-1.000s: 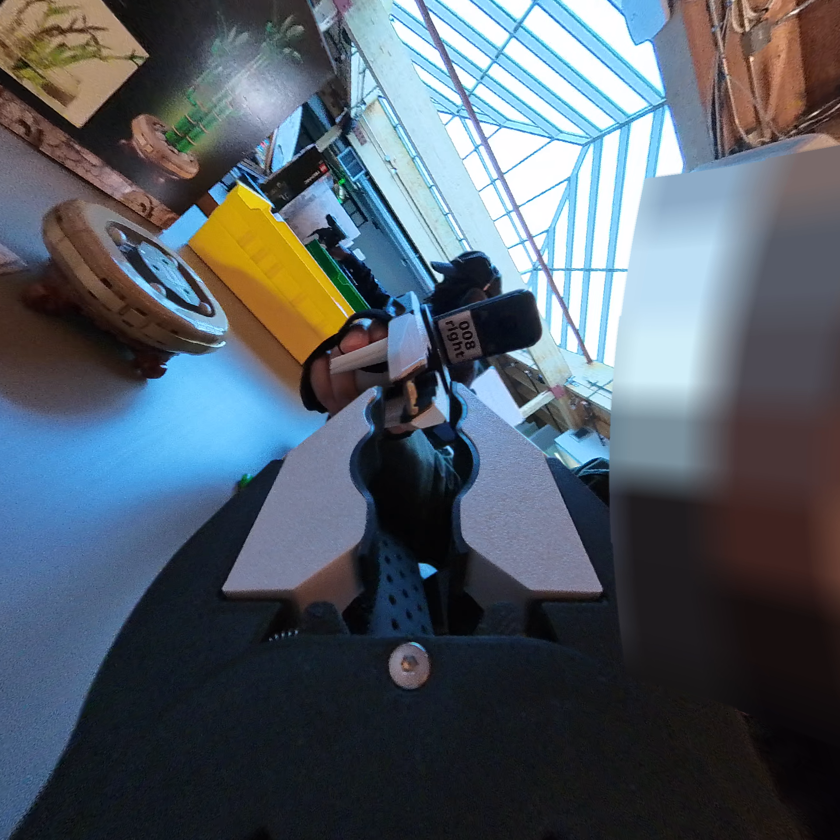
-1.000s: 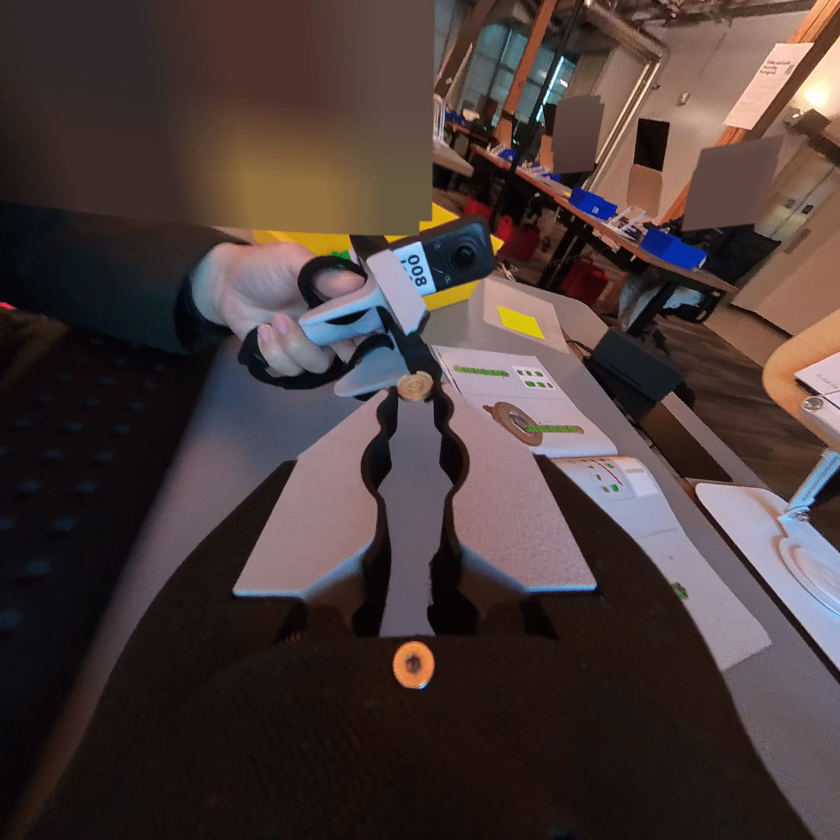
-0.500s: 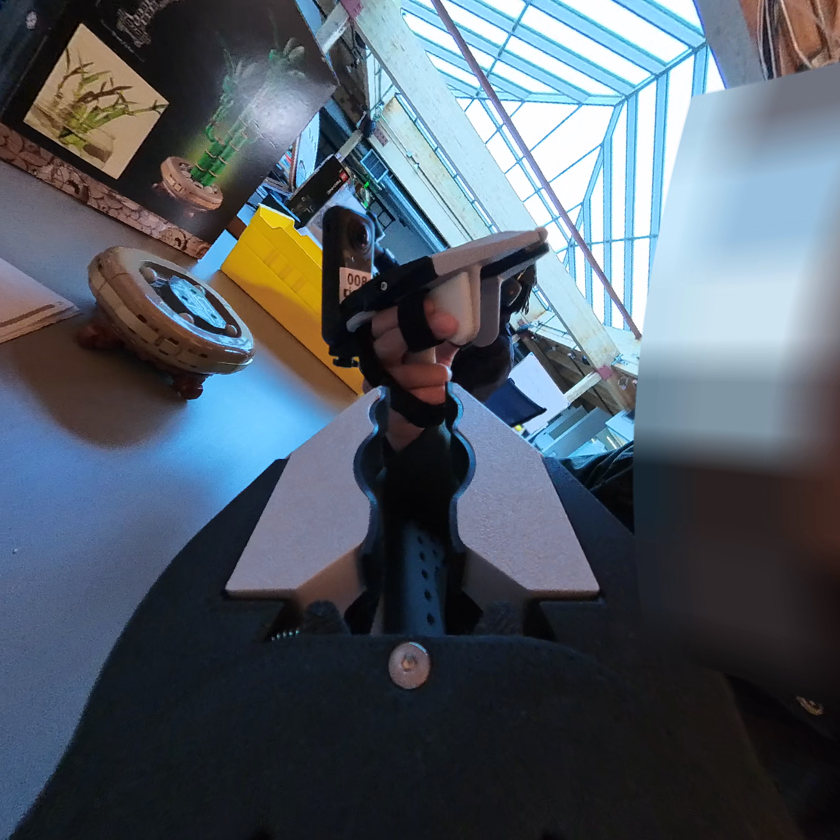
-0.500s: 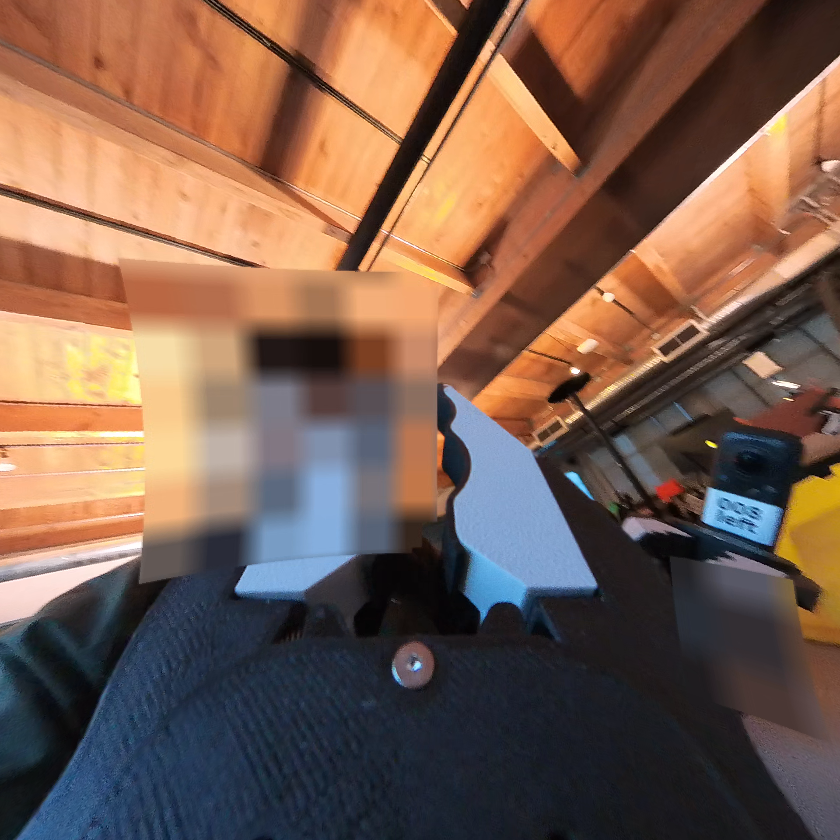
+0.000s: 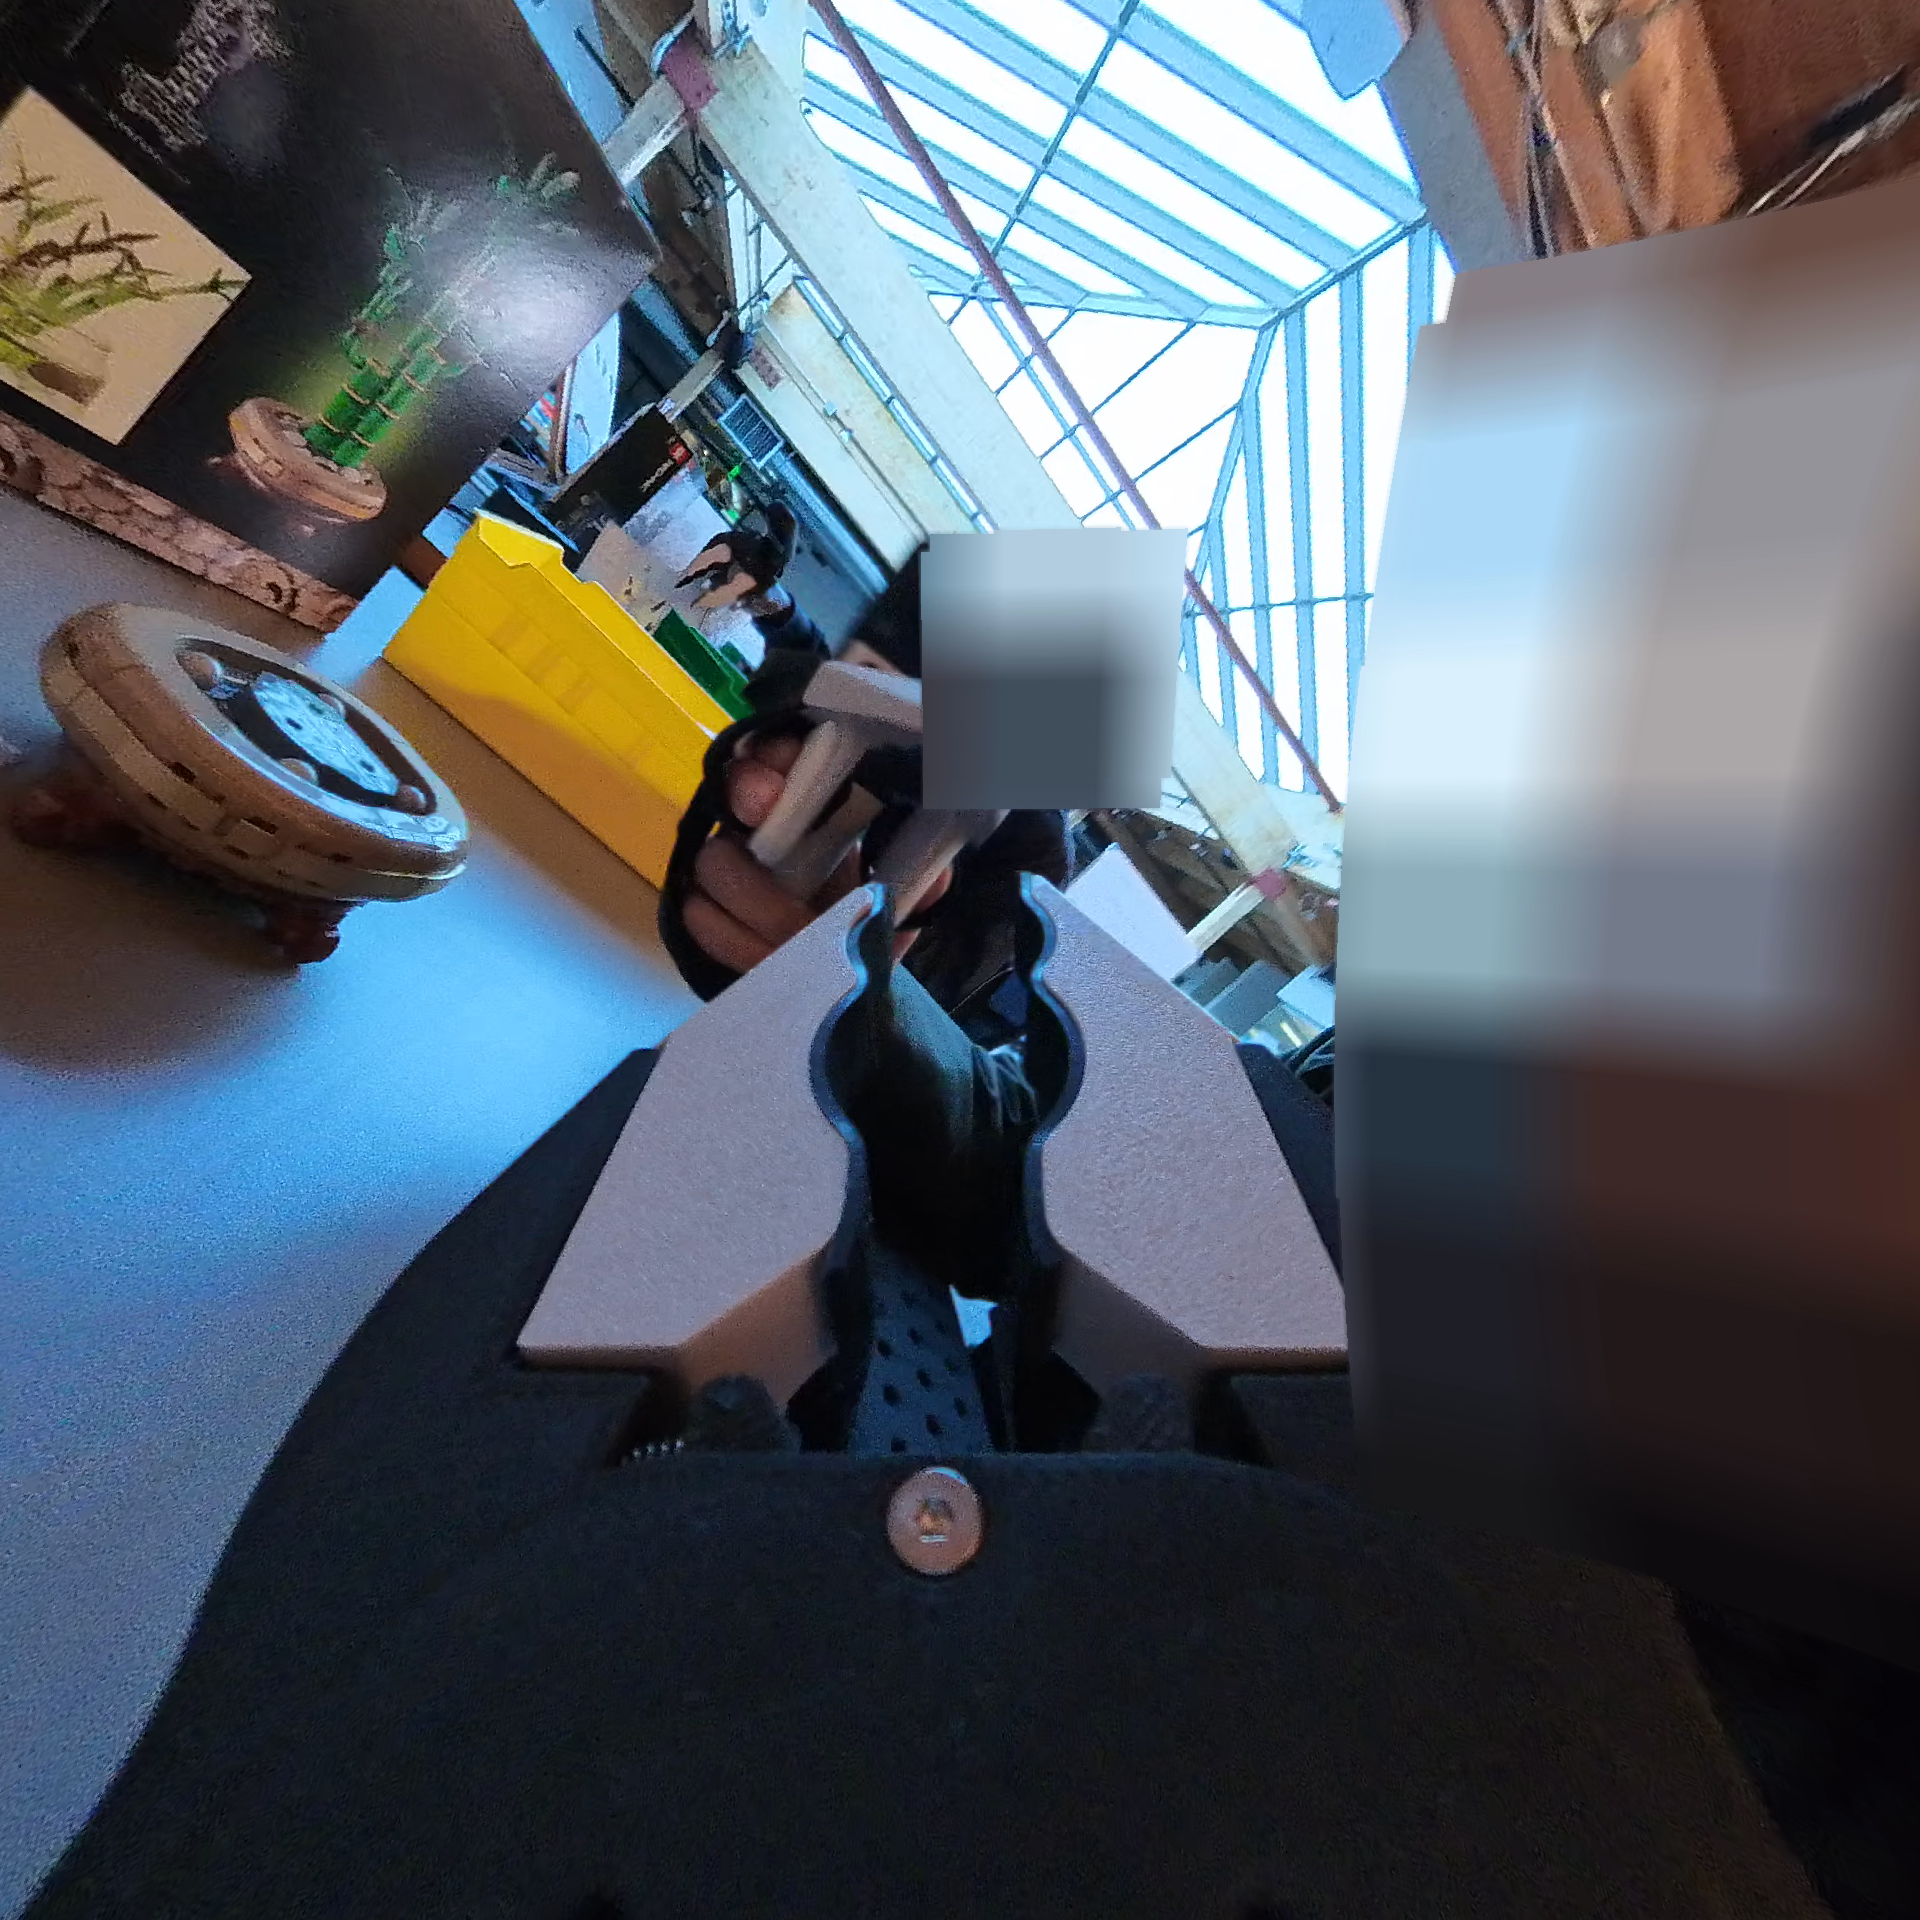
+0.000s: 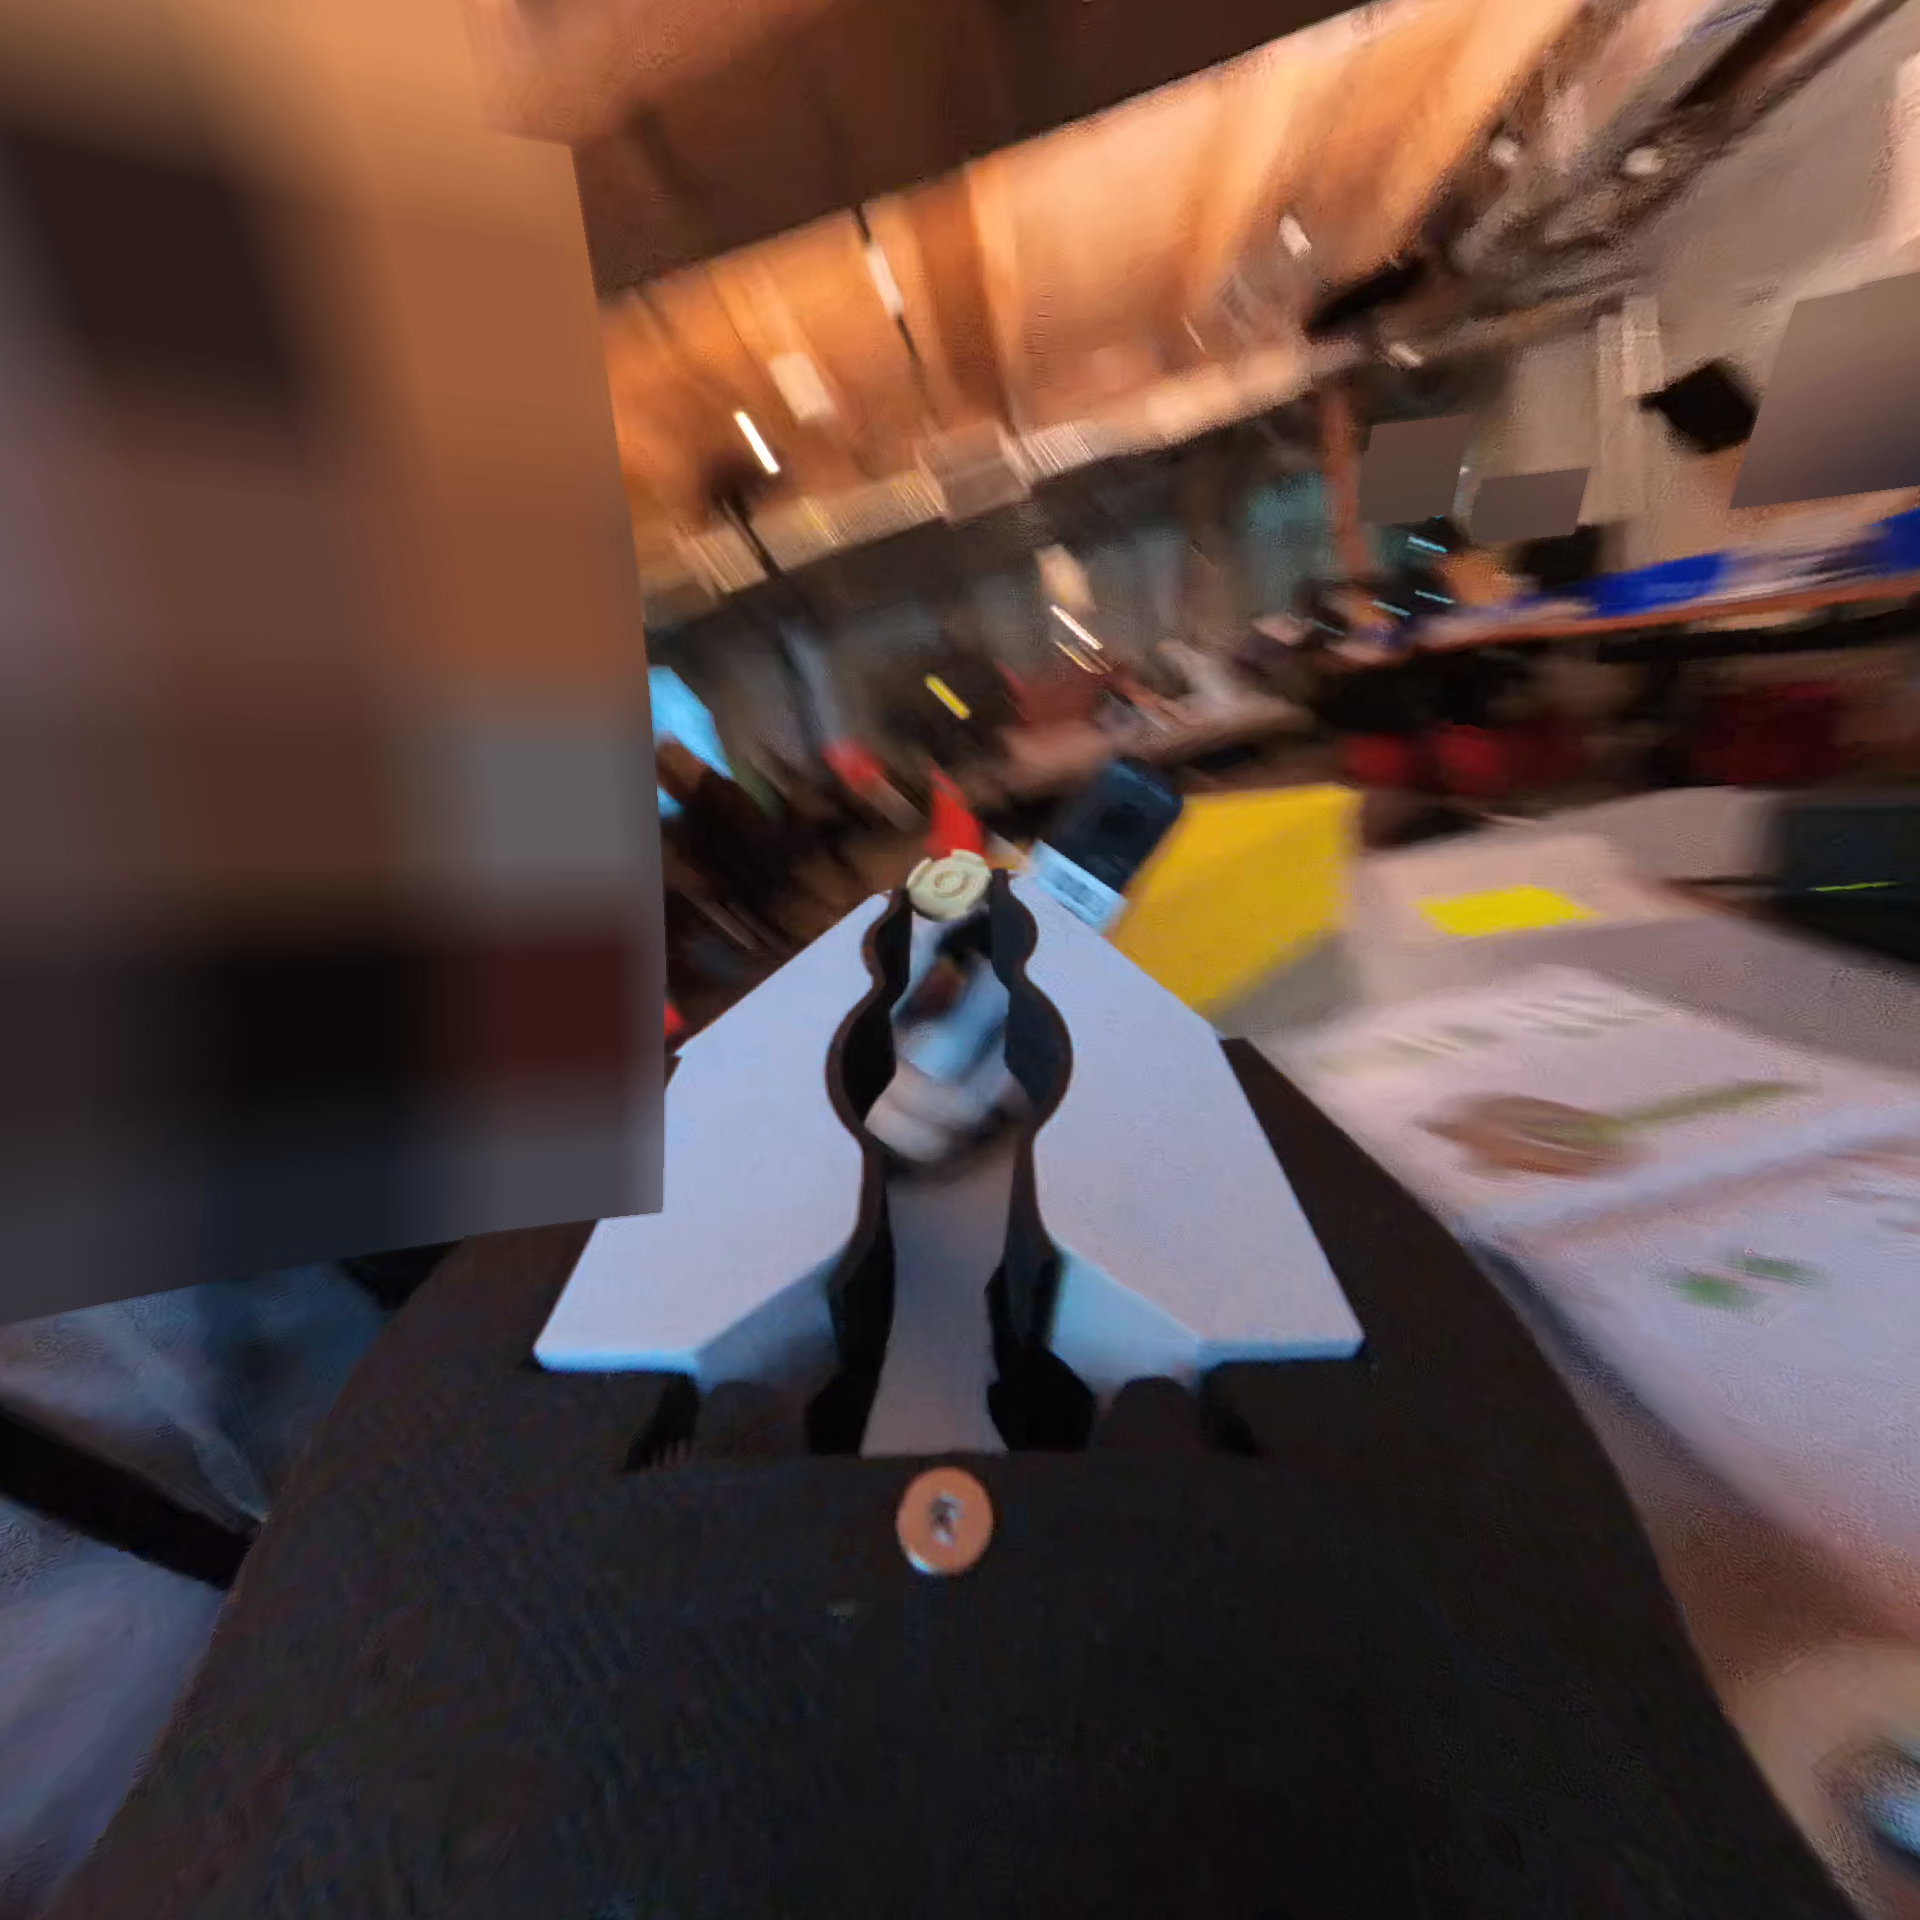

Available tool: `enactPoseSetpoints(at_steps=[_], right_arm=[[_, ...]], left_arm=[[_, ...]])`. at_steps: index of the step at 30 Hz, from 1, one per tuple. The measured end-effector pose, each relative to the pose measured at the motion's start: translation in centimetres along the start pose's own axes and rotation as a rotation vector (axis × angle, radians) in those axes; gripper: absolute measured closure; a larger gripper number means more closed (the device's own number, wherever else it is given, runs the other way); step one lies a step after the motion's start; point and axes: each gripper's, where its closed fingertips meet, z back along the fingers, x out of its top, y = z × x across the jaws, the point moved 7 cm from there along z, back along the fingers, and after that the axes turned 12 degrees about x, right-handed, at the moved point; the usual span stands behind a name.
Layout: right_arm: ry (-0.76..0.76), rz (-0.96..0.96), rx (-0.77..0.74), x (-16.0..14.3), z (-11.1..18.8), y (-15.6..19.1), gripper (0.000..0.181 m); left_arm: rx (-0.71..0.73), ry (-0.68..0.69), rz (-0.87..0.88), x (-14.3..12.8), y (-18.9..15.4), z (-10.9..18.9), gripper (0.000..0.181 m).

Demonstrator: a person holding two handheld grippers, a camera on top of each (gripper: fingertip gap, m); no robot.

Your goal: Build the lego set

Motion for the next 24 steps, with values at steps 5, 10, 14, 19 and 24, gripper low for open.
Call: enactPoseSetpoints(at_steps=[5, 10, 14, 19, 24], right_arm=[[0.402, 0.399, -0.203, -2.2, -1.2, 0.7, 0.168], [0.555, 0.486, -0.218, -4.0, -2.1, 0.5, 0.168], [0.592, 0.522, -0.232, -4.5, -2.4, 0.4, 0.168], [0.661, 0.445, -0.254, -5.7, -2.1, -0.7, 0.156], [0.819, 0.39, -0.269, -8.0, -1.9, -1.8, 0.156]], left_arm=[[0.144, 0.032, -0.045, -0.4, 1.1, -0.1, 0.164], [0.177, 0.07, -0.1, -0.9, 1.0, -0.7, 0.162], [0.219, 0.11, -0.165, -1.3, 1.1, -1.0, 0.181], [0.681, -0.079, -0.574, 4.1, -0.9, 4.5, 0.18], [1.862, -0.322, -0.513, 8.0, -4.0, 24.5, 0.181]])
